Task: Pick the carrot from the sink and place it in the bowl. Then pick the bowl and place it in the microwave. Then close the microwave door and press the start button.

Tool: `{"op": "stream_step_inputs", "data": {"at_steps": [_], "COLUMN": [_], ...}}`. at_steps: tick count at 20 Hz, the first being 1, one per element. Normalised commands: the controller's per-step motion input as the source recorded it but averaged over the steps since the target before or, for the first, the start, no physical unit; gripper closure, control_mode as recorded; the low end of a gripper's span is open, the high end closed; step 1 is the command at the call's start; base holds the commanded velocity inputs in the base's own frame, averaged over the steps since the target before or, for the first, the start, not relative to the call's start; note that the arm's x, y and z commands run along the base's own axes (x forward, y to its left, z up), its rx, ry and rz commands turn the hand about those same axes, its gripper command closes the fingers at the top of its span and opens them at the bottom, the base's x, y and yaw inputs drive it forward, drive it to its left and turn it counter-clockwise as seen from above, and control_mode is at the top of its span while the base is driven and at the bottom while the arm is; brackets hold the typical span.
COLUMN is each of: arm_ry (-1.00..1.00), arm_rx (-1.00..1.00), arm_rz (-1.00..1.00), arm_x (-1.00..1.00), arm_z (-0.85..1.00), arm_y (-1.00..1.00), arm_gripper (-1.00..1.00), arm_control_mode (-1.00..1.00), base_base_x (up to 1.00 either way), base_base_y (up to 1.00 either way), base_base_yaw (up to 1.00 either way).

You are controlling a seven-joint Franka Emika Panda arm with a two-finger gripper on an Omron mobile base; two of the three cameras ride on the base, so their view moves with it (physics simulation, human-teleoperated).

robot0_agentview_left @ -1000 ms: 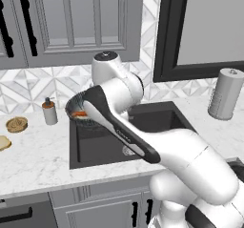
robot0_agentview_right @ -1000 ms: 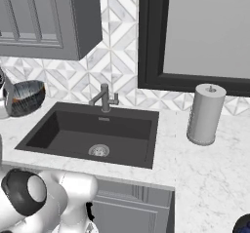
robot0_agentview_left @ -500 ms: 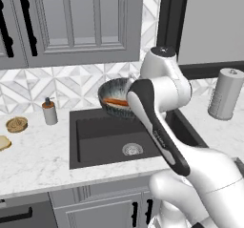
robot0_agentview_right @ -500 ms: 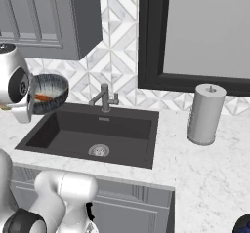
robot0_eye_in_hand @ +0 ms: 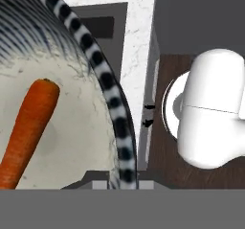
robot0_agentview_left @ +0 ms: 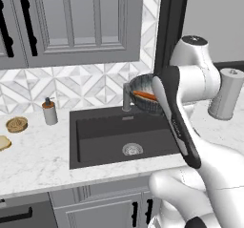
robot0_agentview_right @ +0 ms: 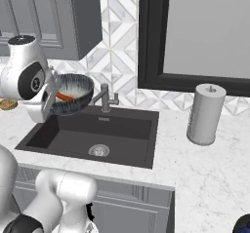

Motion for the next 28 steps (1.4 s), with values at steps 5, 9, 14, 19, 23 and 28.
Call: {"op": "stream_step_inputs", "data": {"at_steps": [5, 9, 14, 19, 23, 28], "arm_ry": [0.01, 0.00, 0.00, 0.00, 0.00, 0.00], "arm_rx": [0.05, 0.22, 0.12, -0.03, 0.00, 0.00], "arm_rz": [-0.09, 0.00, -0.03, -0.03, 0.00, 0.00], "arm_x": [-0.07, -0.13, -0.06, -0.14, 0.00, 0.00], "arm_z": [0.00, 0.00, 0.00, 0.00, 0.00, 0.00], "arm_y": [-0.74, -0.57, -0.02, 0.08, 0.00, 0.00], "arm_gripper": [1.00, 1.00, 1.00, 1.00, 1.00, 1.00], "arm_control_mode": [-1.00, -1.00, -1.00, 1.00, 1.00, 1.00], "base_base_x": [0.00, 0.00, 0.00, -0.34, -0.83, -1.00], "base_base_y": [0.00, 0.00, 0.00, 0.23, 0.80, 0.97], "base_base_yaw": [0.00, 0.00, 0.00, -0.09, 0.03, 0.22]}}
